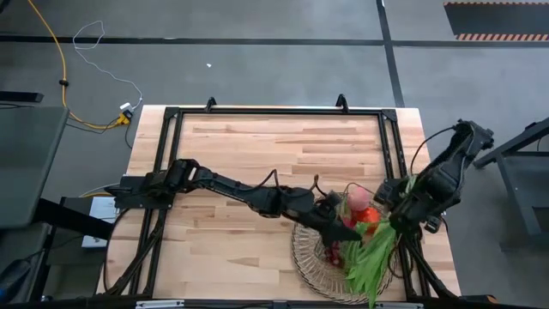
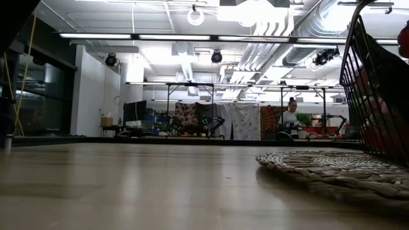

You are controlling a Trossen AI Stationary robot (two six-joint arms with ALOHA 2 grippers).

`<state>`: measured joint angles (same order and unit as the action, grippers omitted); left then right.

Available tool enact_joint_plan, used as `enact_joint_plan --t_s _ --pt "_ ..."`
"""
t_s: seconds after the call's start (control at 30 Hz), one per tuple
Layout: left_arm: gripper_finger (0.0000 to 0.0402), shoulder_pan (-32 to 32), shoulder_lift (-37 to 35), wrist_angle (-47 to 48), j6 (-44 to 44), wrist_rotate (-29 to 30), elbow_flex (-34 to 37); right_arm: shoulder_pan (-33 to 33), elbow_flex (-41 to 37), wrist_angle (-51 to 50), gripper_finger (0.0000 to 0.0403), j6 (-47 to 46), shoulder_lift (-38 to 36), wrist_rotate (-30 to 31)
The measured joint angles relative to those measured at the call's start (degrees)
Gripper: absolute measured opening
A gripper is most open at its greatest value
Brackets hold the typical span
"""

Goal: Build produce basket
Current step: Put the green beans into the wire basket

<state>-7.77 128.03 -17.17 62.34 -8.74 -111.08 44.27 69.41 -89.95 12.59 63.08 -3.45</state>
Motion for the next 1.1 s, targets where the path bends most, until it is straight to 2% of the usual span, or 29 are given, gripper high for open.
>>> enact_joint_plan --t_s 0.07,0.2,0.4,0.5,0.67,0.8,0.97,1.1 --pt "0.0021 0.42 0.7 0.13 0.71 2.24 -0.1 1.8 0.0 -0.22 0.0 -0.57 1.17 1.0" --pt "0.0021 1.09 3.23 0.61 4.18 2.3 -0.06 3.58 -0.55 -0.2 0.0 -0.12 3.86 4.19" --pt "0.0021 0.32 5.72 -0.2 8.42 -2.93 -0.01 3.8 -0.59 -0.06 0.0 2.76 7.25 6.93" --pt "0.0021 -0.32 5.75 2.97 8.09 -3.44 -0.07 3.8 -0.61 -0.03 0.0 2.84 8.03 7.39" --pt "0.0021 -0.12 6.23 9.37 7.61 -0.58 0.05 3.78 -0.66 0.06 0.0 2.41 8.25 7.47" --pt "0.0025 0.62 5.94 10.76 4.97 -2.83 0.01 3.78 -0.66 0.21 0.0 0.35 8.23 7.52" --pt "0.0049 1.14 5.99 13.0 0.63 -4.4 0.01 3.78 -0.66 0.44 0.0 -2.25 8.24 7.52" --pt "0.0089 1.94 5.99 13.94 -2.27 -5.67 0.01 3.78 -0.66 0.44 0.0 -2.59 8.23 7.55"
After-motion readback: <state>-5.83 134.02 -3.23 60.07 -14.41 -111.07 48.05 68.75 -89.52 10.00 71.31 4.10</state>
